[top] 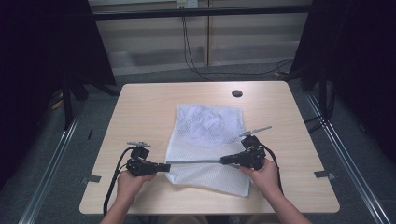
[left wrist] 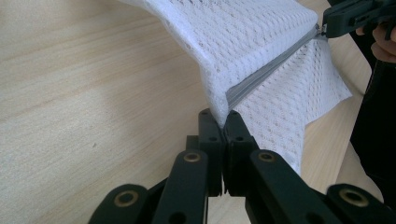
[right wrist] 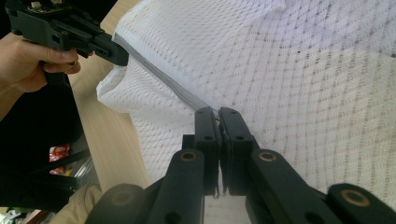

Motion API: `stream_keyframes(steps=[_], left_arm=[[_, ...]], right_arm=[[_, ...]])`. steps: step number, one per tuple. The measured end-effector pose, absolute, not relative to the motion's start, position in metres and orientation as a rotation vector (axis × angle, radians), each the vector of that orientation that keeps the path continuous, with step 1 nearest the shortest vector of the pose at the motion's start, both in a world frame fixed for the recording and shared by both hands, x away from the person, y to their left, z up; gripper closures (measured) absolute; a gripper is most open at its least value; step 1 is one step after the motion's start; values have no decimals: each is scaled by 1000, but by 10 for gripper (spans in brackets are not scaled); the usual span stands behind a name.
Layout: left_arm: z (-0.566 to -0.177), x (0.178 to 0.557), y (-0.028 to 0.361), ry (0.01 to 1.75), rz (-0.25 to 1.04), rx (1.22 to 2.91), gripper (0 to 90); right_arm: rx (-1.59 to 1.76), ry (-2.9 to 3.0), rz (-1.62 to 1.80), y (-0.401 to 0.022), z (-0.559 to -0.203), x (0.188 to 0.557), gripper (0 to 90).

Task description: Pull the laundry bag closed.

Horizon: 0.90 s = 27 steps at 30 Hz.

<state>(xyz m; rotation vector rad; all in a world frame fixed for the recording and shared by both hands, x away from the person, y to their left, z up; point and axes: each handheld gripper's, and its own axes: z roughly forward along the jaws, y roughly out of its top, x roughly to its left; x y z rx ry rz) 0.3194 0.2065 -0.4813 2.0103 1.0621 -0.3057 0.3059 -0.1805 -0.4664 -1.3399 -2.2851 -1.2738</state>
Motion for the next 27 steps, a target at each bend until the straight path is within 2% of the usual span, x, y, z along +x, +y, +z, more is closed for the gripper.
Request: stream_keyframes(steps=[27], left_arm=[[-480, 319, 209, 1080, -299, 1998, 887]], right_arm=[[-1367, -2281, -1265, -188, -467, 306, 871]])
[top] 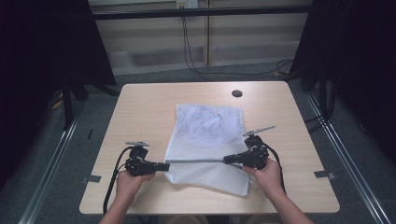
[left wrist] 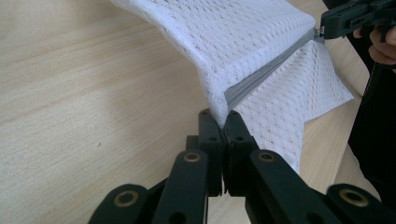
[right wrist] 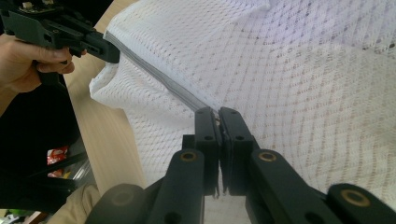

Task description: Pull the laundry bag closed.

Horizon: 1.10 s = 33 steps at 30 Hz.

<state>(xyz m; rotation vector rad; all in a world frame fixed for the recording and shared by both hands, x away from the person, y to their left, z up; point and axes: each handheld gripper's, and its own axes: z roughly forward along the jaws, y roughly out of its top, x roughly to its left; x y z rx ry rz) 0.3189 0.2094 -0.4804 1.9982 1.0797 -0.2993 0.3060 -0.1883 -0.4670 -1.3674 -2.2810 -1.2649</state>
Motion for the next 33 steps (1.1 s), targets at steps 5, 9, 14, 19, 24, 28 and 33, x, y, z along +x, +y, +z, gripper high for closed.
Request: stream_keyframes(steps=[5, 9, 14, 19, 24, 28, 33], left_arm=[[-480, 319, 210, 1073, -298, 2002, 887], [-481, 319, 209, 1073, -303, 2000, 887], [-481, 319, 209, 1072, -303, 1997, 887], [-482, 319, 207, 1068, -300, 2006, 887], [-481, 319, 207, 1075, -309, 1987, 887], [-481, 319, 207, 1076, -303, 1993, 887], [-480, 319, 207, 1076, -301, 1991, 887]], right_arm=[[-1357, -2313, -1235, -186, -466, 304, 870], [-1366, -2326, -1230, -191, -465, 303, 870], [-1364, -2324, -1238, -193, -464, 302, 870], [-1364, -2308, -1253, -195, -464, 302, 870], [-1379, -2297, -1269, -201, -463, 302, 870], [-1382, -2305, -1267, -202, -463, 301, 870], [-1398, -2287, -1281, -208, -462, 301, 870]])
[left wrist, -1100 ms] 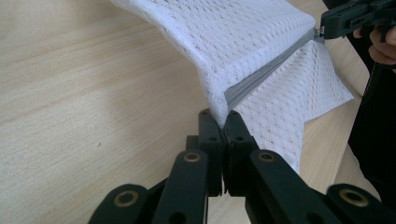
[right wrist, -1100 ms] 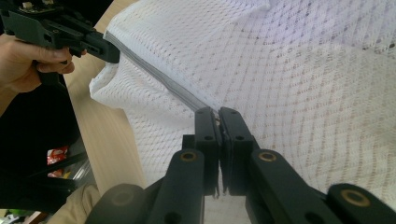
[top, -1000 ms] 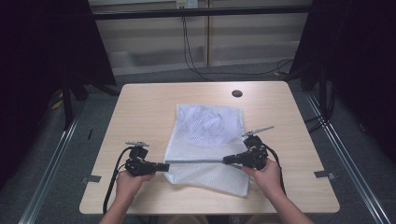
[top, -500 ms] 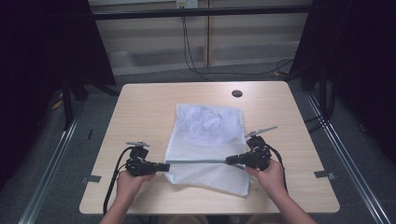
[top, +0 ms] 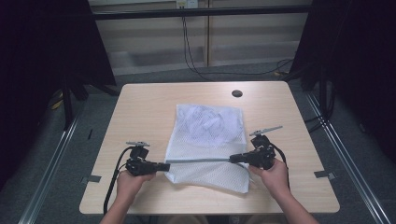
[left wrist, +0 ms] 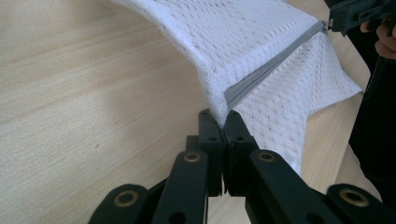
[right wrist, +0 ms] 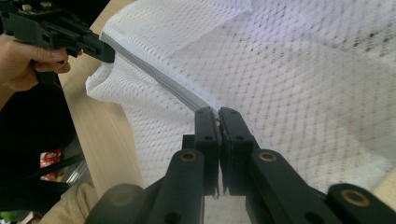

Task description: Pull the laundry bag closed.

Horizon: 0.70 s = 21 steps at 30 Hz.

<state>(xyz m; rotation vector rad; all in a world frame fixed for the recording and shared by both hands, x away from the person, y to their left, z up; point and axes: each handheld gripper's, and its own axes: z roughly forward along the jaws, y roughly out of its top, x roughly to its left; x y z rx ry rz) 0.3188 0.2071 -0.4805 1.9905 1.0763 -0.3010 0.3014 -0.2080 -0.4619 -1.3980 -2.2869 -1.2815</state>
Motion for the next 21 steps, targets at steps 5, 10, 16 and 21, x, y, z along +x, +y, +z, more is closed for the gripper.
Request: stream_keyframes(steps=[5, 10, 16, 21], left_arm=[[-480, 319, 207, 1074, -300, 1992, 886], [-480, 319, 207, 1071, -307, 1995, 887], [-480, 318, 207, 1074, -301, 1992, 887], [-481, 319, 207, 1077, -303, 1990, 886]], right_arm=[[-1404, -2288, -1283, -211, -462, 301, 870], [-1399, -2290, -1283, -211, -462, 300, 871], [-1397, -2285, -1283, -212, -463, 300, 870], [-1400, -2286, -1281, -213, -462, 300, 870]])
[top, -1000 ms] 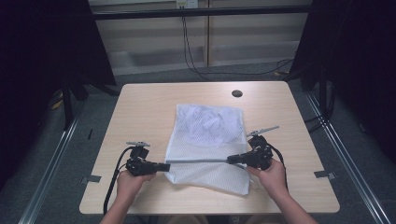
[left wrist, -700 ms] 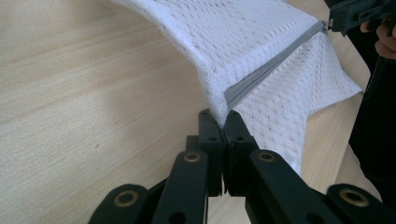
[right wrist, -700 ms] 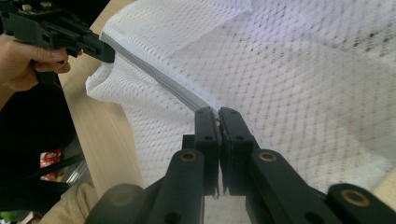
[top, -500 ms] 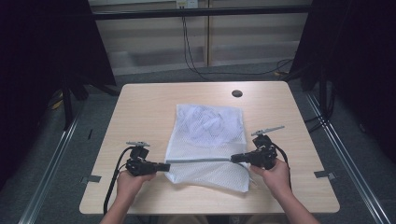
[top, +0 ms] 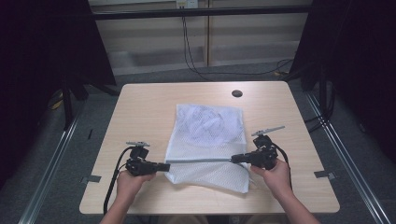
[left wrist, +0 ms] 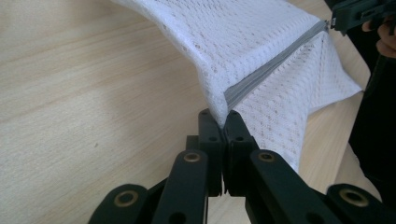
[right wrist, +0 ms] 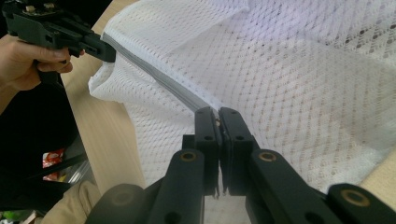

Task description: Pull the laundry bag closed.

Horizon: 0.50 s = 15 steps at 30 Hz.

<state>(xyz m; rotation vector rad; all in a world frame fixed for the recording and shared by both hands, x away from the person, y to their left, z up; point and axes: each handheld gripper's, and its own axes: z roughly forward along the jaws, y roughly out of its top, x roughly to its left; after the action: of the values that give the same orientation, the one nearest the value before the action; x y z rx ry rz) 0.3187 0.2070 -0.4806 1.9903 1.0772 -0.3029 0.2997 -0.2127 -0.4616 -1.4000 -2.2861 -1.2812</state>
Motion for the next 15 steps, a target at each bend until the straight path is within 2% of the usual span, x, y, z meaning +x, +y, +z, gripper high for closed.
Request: stream_keyframes(steps=[15], left_arm=[[-481, 320, 207, 1072, -304, 1997, 886]], right_arm=[[-1405, -2277, -1284, -217, -463, 298, 870]])
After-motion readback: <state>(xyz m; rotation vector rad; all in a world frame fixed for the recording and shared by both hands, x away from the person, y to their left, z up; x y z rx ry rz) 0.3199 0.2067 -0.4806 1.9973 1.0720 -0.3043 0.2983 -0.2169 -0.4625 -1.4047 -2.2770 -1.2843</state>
